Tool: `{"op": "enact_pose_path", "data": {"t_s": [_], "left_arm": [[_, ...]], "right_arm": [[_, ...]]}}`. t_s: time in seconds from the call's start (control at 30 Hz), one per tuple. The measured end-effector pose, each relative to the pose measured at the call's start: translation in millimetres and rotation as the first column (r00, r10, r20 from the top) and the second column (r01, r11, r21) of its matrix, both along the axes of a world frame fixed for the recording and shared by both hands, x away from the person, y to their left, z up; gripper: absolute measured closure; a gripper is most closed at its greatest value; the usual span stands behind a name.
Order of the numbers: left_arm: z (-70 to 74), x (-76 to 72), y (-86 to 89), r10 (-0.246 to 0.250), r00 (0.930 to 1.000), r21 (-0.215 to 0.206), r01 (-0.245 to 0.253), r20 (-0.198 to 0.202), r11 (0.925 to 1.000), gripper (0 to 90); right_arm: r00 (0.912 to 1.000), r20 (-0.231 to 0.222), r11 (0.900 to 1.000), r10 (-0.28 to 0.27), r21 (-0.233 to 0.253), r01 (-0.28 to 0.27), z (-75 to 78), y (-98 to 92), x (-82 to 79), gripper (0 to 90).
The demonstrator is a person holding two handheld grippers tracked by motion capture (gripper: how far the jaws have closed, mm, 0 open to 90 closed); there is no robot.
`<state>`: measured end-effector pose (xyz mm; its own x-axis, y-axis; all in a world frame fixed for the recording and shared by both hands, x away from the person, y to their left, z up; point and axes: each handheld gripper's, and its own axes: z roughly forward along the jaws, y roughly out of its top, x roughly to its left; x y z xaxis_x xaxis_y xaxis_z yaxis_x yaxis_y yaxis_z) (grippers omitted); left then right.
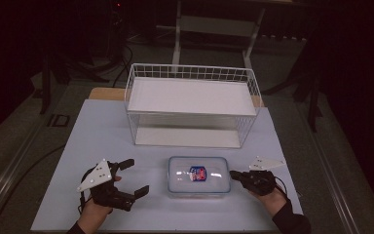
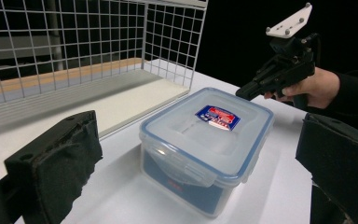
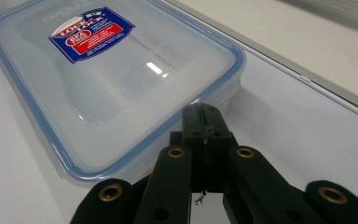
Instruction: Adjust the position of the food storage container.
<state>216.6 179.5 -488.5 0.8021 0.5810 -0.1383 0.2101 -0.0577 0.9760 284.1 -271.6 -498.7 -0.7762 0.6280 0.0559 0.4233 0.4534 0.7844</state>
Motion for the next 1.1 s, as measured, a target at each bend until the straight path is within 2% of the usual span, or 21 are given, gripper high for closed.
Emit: {"op": "enact_pose_path", "data": {"t_s": [0.6,0.73,0.83,0.93,1.03,1.07,1.1], "left_arm": [[0.2,2.3,-5.3,-0.016,0.9999,-0.012,0.016,-0.004,0.9998,0.0],[0.4,1.7,-7.4,-0.025,0.9997,0.002,0.025,-0.001,0.9997,0.0],[1.2,2.2,-6.6,-0.021,0.9997,0.004,0.021,-0.009,0.9998,0.0],[2.6,3.8,-6.6,-0.016,0.9992,0.012,0.017,-0.036,0.9998,0.0],[2.6,7.9,-8.6,-0.020,0.9968,0.027,0.022,-0.077,0.9994,0.0],[2.6,7.9,-8.6,-0.020,0.9968,0.027,0.022,-0.077,0.9994,0.0],[3.0,10.6,-10.2,-0.019,0.9946,0.035,0.022,-0.102,0.9991,0.0]], "right_arm": [[0.9968,-0.005,0.997,0.080,0.003,-0.080,0.5,31.9,1.3,90.0],[0.9970,0.013,0.997,0.076,0.003,-0.076,2.3,32.9,0.7,90.0],[0.9979,0.041,0.998,0.050,0.035,-0.052,12.7,26.6,-1.2,88.9],[0.9950,0.091,0.997,0.040,0.064,-0.046,24.7,22.5,-6.9,76.4],[0.9930,0.114,0.993,0.031,0.108,-0.044,34.0,19.9,-11.5,53.0],[0.9930,0.114,0.993,0.031,0.108,-0.044,34.0,19.9,-11.5,53.0],[0.9917,0.126,0.985,0.028,0.163,-0.048,40.0,17.9,-14.8,31.6]]}}
